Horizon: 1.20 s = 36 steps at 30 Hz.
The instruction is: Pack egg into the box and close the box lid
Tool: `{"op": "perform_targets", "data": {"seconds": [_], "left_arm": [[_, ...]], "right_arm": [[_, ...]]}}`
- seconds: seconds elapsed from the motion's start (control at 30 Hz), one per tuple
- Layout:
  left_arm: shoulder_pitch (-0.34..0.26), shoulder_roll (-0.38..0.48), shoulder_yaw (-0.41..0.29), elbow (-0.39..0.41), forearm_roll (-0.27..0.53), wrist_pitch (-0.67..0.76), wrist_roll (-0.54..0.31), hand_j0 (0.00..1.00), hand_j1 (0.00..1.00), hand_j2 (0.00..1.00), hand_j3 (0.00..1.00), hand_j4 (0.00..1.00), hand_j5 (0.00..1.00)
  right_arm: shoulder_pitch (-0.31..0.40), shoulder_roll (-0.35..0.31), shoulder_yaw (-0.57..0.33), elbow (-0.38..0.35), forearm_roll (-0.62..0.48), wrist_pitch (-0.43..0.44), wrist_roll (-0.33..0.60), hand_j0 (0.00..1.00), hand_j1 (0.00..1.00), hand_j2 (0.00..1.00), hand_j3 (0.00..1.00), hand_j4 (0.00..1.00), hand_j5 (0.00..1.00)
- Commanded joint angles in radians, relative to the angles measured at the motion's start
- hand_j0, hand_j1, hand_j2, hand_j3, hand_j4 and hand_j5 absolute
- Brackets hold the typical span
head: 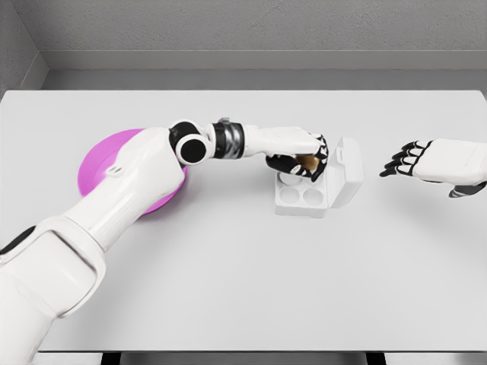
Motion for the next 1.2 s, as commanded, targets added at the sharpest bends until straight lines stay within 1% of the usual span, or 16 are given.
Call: {"op": "perform_targets", "data": {"seconds": [0.0, 0.07, 0.13, 0.53, 0.67, 0.8, 0.83, 0.87, 0.9, 0.93, 1.17], "left_arm": [[-0.002, -0.023, 0.003, 0.046, 0.005, 0.003, 0.001, 0.26, 0.26, 0.26, 0.26, 0.26, 0.26], [-0.021, -0.024, 0.003, 0.095, -0.001, 0.003, 0.001, 0.26, 0.26, 0.26, 0.26, 0.26, 0.26], [-0.025, -0.024, 0.004, 0.104, -0.014, 0.003, 0.001, 0.26, 0.26, 0.26, 0.26, 0.26, 0.26], [-0.032, -0.024, 0.000, 0.102, -0.017, 0.003, -0.002, 0.29, 0.29, 0.29, 0.29, 0.29, 0.29], [-0.037, -0.024, -0.008, 0.101, -0.035, 0.003, -0.003, 0.30, 0.30, 0.30, 0.30, 0.30, 0.30], [-0.040, -0.024, -0.010, 0.087, -0.034, 0.003, -0.003, 0.30, 0.30, 0.30, 0.30, 0.30, 0.30], [-0.044, -0.024, -0.011, 0.081, -0.034, 0.003, -0.005, 0.32, 0.32, 0.32, 0.32, 0.32, 0.32], [-0.044, -0.024, -0.013, 0.069, -0.034, 0.003, -0.005, 0.34, 0.34, 0.34, 0.34, 0.34, 0.34], [-0.046, -0.024, -0.040, 0.056, -0.032, 0.003, -0.003, 0.34, 0.34, 0.34, 0.34, 0.34, 0.34], [-0.046, -0.024, -0.042, 0.024, -0.032, 0.003, -0.003, 0.34, 0.34, 0.34, 0.34, 0.34, 0.34], [-0.048, -0.024, -0.048, 0.018, -0.032, 0.003, -0.003, 0.34, 0.34, 0.34, 0.34, 0.34, 0.34]], "right_arm": [[-0.002, -0.002, -0.002, 0.001, -0.003, 0.002, 0.000, 1.00, 1.00, 1.00, 1.00, 1.00, 1.00], [-0.002, 0.000, -0.002, -0.001, -0.003, 0.002, 0.000, 1.00, 1.00, 1.00, 1.00, 1.00, 1.00], [-0.002, 0.000, -0.002, -0.001, -0.003, 0.002, 0.000, 1.00, 1.00, 1.00, 1.00, 1.00, 1.00], [0.000, 0.003, 0.002, 0.001, -0.005, 0.002, 0.000, 1.00, 1.00, 1.00, 1.00, 1.00, 1.00], [0.000, 0.000, 0.001, 0.001, -0.005, 0.002, 0.000, 1.00, 1.00, 1.00, 1.00, 1.00, 1.00], [0.000, 0.000, 0.001, 0.001, -0.005, 0.002, 0.000, 1.00, 1.00, 1.00, 1.00, 1.00, 1.00], [0.002, 0.000, 0.001, 0.001, -0.005, 0.002, 0.000, 1.00, 1.00, 1.00, 1.00, 1.00, 1.00], [0.000, 0.000, 0.001, 0.001, -0.005, 0.002, 0.000, 1.00, 1.00, 1.00, 1.00, 1.00, 1.00], [0.000, 0.000, 0.001, 0.001, -0.005, 0.002, 0.000, 1.00, 1.00, 1.00, 1.00, 1.00, 1.00], [0.002, -0.002, 0.001, 0.001, -0.005, 0.002, 0.000, 1.00, 1.00, 1.00, 1.00, 1.00, 1.00], [0.000, -0.002, -0.001, -0.001, -0.005, 0.002, 0.000, 1.00, 1.00, 1.00, 1.00, 1.00, 1.00]]}}
